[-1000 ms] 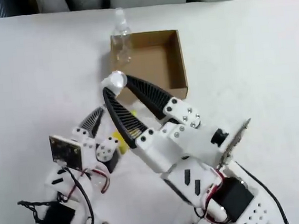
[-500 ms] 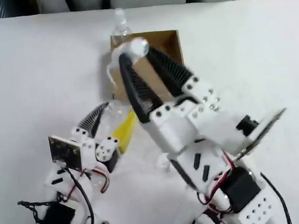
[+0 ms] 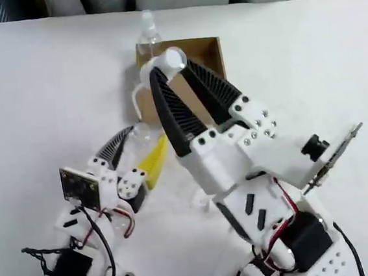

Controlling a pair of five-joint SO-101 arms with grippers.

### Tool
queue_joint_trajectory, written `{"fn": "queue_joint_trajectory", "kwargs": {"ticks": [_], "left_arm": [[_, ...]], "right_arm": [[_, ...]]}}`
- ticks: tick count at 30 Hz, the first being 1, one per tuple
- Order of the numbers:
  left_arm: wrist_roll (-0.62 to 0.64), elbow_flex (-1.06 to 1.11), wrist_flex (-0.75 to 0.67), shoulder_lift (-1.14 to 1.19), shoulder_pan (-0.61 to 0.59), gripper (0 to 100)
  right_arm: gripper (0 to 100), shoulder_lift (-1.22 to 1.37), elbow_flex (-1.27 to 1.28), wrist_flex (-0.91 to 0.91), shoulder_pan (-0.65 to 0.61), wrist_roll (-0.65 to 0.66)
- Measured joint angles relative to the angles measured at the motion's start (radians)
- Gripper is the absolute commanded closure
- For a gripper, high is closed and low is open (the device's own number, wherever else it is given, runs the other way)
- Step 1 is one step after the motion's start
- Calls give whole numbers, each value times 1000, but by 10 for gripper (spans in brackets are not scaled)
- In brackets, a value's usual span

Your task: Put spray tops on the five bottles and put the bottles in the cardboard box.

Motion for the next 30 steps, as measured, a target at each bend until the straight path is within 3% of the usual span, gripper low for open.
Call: {"fn": "queue_joint_trajectory", "kwargs": {"ticks": [30], "left_arm": [[0, 0, 0, 0, 0, 977]], "right_arm": [[983, -37, 83, 12, 3, -6]]}}
